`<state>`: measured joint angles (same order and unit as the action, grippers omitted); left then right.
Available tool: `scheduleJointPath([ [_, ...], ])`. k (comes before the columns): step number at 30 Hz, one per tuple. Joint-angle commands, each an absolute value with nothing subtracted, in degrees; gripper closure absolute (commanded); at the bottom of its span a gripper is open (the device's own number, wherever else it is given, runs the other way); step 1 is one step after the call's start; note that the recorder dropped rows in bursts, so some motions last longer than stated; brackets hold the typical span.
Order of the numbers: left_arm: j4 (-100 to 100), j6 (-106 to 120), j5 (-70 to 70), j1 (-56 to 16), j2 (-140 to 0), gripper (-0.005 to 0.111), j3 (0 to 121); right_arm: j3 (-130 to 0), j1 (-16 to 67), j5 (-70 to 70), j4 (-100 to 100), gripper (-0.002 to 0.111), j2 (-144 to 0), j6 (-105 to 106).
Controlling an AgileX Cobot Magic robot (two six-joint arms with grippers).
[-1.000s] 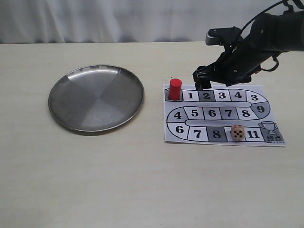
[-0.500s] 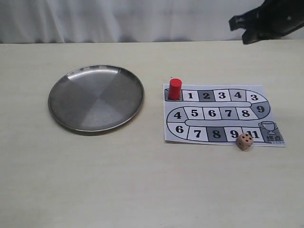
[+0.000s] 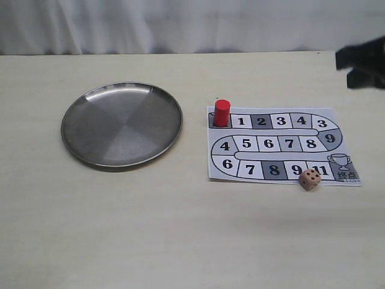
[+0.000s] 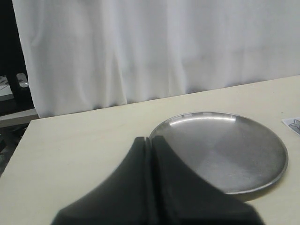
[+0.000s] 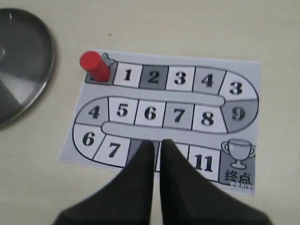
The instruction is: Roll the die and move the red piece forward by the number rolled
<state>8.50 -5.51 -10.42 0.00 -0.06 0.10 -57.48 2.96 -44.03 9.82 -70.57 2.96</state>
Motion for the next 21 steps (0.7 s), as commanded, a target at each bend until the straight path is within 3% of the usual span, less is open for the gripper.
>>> scheduleJointPath([
  [1, 8.3, -5.6, -9.9, 0.0, 0.0, 0.107, 0.0, -40.9, 2.8, -27.5, 10.0, 0.104, -67.8, 0.8],
  [10, 8.3, -5.6, -9.9, 0.0, 0.0, 0.107, 0.0, -16.1, 2.8, 1.2, 9.7, 0.104, -73.3, 5.1],
  [21, 8.3, -5.6, -9.9, 0.0, 0.0, 0.107, 0.0, -14.0, 2.9, 9.9, 9.7, 0.104, -81.3, 3.2],
])
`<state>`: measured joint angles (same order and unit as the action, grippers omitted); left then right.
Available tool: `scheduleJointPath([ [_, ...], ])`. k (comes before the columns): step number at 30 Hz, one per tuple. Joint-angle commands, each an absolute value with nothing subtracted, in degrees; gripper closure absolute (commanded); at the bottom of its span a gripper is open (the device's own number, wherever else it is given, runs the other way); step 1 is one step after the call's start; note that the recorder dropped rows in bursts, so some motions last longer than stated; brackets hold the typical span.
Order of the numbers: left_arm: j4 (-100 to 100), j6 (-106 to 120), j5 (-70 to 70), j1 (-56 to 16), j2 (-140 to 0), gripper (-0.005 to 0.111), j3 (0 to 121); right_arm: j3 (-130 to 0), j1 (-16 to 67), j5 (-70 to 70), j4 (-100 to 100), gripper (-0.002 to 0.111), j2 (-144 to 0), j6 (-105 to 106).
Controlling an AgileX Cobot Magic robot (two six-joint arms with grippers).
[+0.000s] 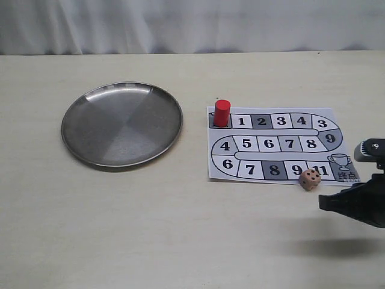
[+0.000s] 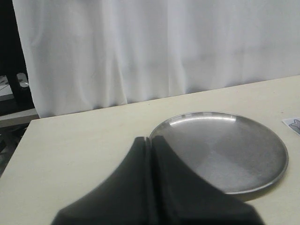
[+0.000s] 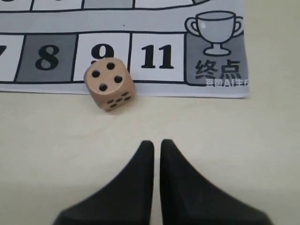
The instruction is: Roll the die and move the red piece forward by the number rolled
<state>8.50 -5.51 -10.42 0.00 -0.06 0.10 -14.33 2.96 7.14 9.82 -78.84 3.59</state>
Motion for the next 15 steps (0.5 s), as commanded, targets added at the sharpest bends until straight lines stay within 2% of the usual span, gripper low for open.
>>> scheduleJointPath([
  [1, 8.3, -5.6, -9.9, 0.0, 0.0, 0.107, 0.0, -14.0, 2.9, 10.0, 9.7, 0.104, -82.0, 3.2],
  [4, 8.3, -5.6, -9.9, 0.0, 0.0, 0.107, 0.0, -14.0, 3.6, 10.9, 9.7, 0.104, -84.1, 3.2],
  [8, 8.3, -5.6, -9.9, 0.0, 0.0, 0.107, 0.0, -14.0, 11.2, 18.0, 6.0, 0.104, -88.2, 3.4],
  [15, 8.3, -5.6, -9.9, 0.0, 0.0, 0.107, 0.0, -14.0, 11.2, 19.1, 11.7, 0.104, -89.3, 6.7],
])
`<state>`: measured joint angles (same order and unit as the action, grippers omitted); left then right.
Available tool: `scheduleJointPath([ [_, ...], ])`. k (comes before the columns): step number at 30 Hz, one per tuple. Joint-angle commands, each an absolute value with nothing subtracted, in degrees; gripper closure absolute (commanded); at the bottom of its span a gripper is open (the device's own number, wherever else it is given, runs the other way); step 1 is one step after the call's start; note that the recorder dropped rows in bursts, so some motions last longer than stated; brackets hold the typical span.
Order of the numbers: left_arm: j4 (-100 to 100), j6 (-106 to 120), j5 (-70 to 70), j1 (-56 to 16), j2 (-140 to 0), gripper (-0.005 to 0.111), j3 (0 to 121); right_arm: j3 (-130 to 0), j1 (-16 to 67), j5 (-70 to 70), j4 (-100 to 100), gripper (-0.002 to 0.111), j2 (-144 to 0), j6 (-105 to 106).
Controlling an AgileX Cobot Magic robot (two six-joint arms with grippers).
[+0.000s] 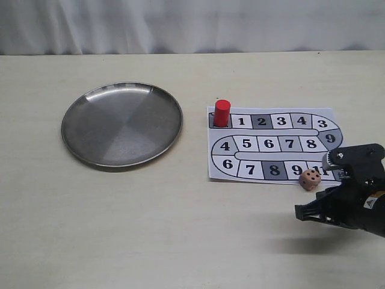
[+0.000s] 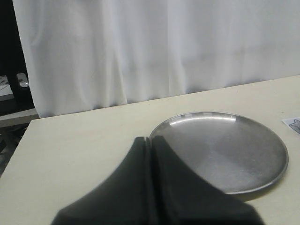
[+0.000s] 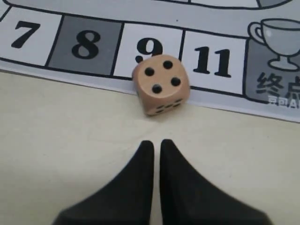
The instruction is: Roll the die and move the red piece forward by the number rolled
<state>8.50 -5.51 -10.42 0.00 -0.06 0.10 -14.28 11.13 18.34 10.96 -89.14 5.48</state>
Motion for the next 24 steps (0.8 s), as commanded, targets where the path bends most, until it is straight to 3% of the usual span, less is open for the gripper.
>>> scheduleJointPath([
  [1, 8.3, -5.6, -9.9, 0.0, 0.0, 0.107, 0.0, -14.0, 11.2, 19.1, 11.7, 0.104, -89.3, 6.7],
  [24, 8.3, -5.6, -9.9, 0.0, 0.0, 0.107, 0.0, -14.0, 11.2, 20.9, 13.3, 0.104, -92.1, 6.2],
])
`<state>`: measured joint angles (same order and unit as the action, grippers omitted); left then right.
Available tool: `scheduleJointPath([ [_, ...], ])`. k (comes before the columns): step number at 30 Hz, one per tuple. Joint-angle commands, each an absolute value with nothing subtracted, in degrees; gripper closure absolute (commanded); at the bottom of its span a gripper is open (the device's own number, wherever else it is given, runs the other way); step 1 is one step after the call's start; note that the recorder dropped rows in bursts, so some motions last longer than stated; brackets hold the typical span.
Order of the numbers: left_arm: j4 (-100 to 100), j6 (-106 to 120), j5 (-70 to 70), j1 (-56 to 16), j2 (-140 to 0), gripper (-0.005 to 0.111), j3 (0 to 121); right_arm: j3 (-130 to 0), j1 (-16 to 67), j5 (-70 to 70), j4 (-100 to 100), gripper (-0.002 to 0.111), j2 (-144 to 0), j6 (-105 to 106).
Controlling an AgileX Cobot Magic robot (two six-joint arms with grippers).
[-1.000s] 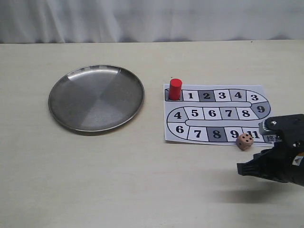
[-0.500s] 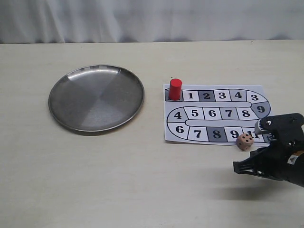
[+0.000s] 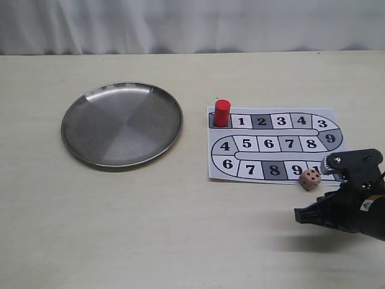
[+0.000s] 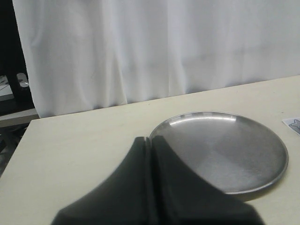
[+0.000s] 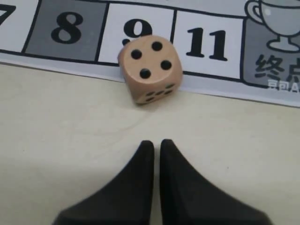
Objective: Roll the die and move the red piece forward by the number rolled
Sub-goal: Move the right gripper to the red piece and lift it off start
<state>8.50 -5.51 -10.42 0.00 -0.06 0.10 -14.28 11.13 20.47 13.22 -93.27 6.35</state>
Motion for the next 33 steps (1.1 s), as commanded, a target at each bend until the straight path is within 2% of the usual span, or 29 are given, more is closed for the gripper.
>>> scheduleJointPath([
  [1, 8.3, -5.6, -9.9, 0.0, 0.0, 0.107, 0.0, -14.0, 11.3, 20.6, 13.3, 0.104, -91.0, 6.2],
  [6, 8.3, -5.6, -9.9, 0.0, 0.0, 0.107, 0.0, -15.7, 11.3, 13.2, 13.3, 0.104, -80.9, 6.2],
  [12, 8.3, -5.6, -9.9, 0.0, 0.0, 0.107, 0.0, -25.2, 11.5, -3.3, 13.3, 0.104, -67.0, 4.0],
  [16, 8.3, -5.6, -9.9, 0.0, 0.0, 0.107, 0.0, -31.8, 13.6, -9.4, 13.8, 0.103, -63.9, 2.9],
  [19, 8.3, -5.6, -9.9, 0.0, 0.0, 0.107, 0.0, -35.6, 17.6, -9.3, 14.4, 0.093, -65.6, 3.6],
  [24, 8.3, -5.6, -9.9, 0.0, 0.0, 0.107, 0.0, -39.8, 24.3, -2.6, 13.3, 0.063, -74.1, 5.1],
  [27, 8.3, -5.6, -9.9, 0.0, 0.0, 0.107, 0.0, -42.7, 25.5, 2.1, 12.3, 0.050, -80.8, 7.6],
  [30, 8.3, -5.6, -9.9, 0.0, 0.0, 0.107, 0.0, -48.2, 25.4, 2.7, 12.3, 0.041, -88.0, 9.7],
  [33, 8.3, -5.6, -9.9, 0.0, 0.0, 0.107, 0.0, -54.9, 25.3, 1.5, 12.3, 0.037, -96.1, 13.2],
])
